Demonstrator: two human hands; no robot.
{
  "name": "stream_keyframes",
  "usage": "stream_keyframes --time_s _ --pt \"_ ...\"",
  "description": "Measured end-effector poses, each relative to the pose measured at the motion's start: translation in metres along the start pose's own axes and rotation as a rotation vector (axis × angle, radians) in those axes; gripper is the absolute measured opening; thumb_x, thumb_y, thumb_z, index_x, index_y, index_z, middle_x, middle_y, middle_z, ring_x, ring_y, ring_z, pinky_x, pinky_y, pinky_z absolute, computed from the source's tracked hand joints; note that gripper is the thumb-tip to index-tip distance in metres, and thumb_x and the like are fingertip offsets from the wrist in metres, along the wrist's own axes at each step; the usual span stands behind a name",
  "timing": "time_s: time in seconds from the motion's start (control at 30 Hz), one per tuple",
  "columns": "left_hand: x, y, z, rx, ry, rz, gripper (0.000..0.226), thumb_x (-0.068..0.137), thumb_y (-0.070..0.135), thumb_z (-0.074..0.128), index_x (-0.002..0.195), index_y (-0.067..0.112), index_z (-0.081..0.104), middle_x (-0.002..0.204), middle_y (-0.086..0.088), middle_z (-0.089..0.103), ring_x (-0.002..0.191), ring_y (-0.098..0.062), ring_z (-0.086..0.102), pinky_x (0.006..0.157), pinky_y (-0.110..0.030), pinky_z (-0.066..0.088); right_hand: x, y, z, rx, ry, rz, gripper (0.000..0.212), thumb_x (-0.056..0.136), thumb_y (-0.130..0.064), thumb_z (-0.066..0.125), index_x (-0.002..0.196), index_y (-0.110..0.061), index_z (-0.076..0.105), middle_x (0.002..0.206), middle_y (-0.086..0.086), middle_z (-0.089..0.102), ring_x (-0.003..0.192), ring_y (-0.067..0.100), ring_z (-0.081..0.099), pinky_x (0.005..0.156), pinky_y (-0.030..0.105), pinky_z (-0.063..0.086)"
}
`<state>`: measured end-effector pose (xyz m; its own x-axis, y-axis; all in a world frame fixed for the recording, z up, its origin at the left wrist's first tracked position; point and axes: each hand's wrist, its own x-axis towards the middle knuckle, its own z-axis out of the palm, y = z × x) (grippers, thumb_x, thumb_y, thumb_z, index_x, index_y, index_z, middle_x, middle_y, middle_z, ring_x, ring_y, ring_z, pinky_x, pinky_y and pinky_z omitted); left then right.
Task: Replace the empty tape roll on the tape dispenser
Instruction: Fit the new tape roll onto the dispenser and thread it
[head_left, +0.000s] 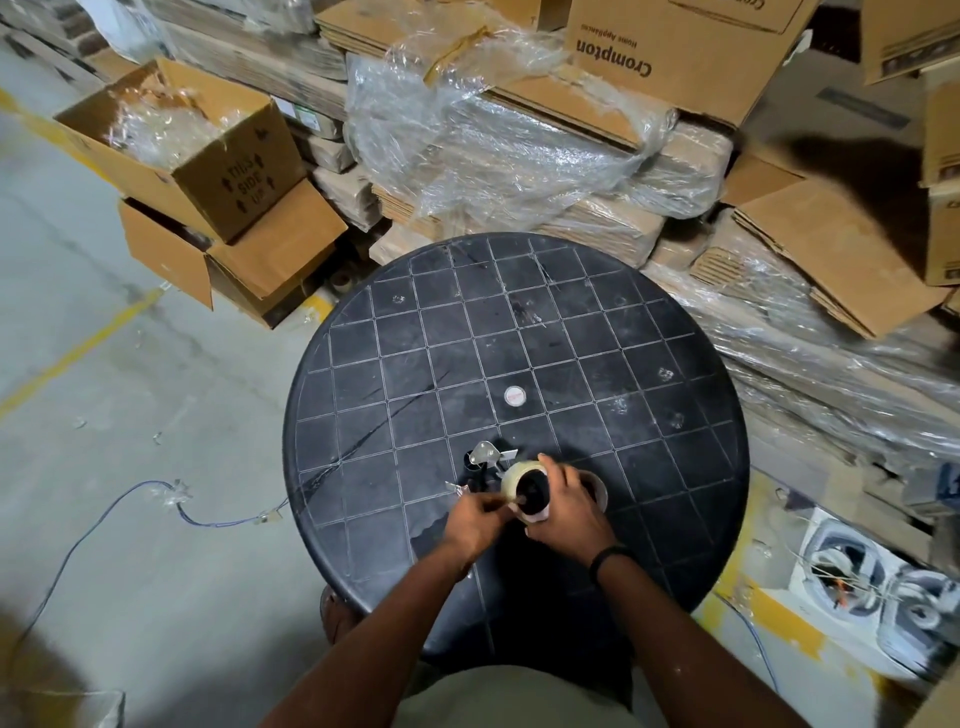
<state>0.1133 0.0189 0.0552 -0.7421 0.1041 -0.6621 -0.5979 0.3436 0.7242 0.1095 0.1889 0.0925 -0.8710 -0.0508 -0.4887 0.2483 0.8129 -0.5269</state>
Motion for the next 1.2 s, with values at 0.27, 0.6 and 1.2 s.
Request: stream_keyframes --time_s 0.27,0.6,1.2 --pt "0.017 -0.006 0.006 0.096 0.122 -0.059 0.017 0.082 0.021 0.074 0.097 0.016 0.080 0.093 -0.002 0.079 0.091 -0.014 0.071 0.083 -0.031 0.054 0.016 0.002 0.018 -0.107 -0.112 0.023 0.102 0.074 -0.022 0.074 0.157 -0.019 0.014 0.154 0.015 0.025 0.133 0.042 0.040 0.113 0.044 0.036" --pt "-0.005 0.000 0.023 0.514 0.344 0.268 0.040 0.095 0.017 0.050 0.133 0.008 0.058 0.136 -0.016 0.059 0.123 -0.029 0.058 0.098 -0.038 0.051 0.019 -0.002 0.033 -0.342 0.021 -0.245 0.070 0.093 -0.035 0.028 0.157 -0.009 0.019 0.165 0.016 0.014 0.152 0.037 0.016 0.121 0.051 0.025" --pt "-0.004 -0.017 0.046 1.400 0.040 0.662 0.053 0.093 0.019 0.030 0.130 -0.003 0.062 0.140 -0.023 0.055 0.134 -0.038 0.050 0.110 -0.050 0.043 0.029 0.055 0.025 -0.155 -0.137 -0.269 0.068 0.100 -0.024 0.045 0.159 -0.014 0.011 0.168 0.002 0.006 0.154 0.014 0.005 0.124 0.041 0.021"
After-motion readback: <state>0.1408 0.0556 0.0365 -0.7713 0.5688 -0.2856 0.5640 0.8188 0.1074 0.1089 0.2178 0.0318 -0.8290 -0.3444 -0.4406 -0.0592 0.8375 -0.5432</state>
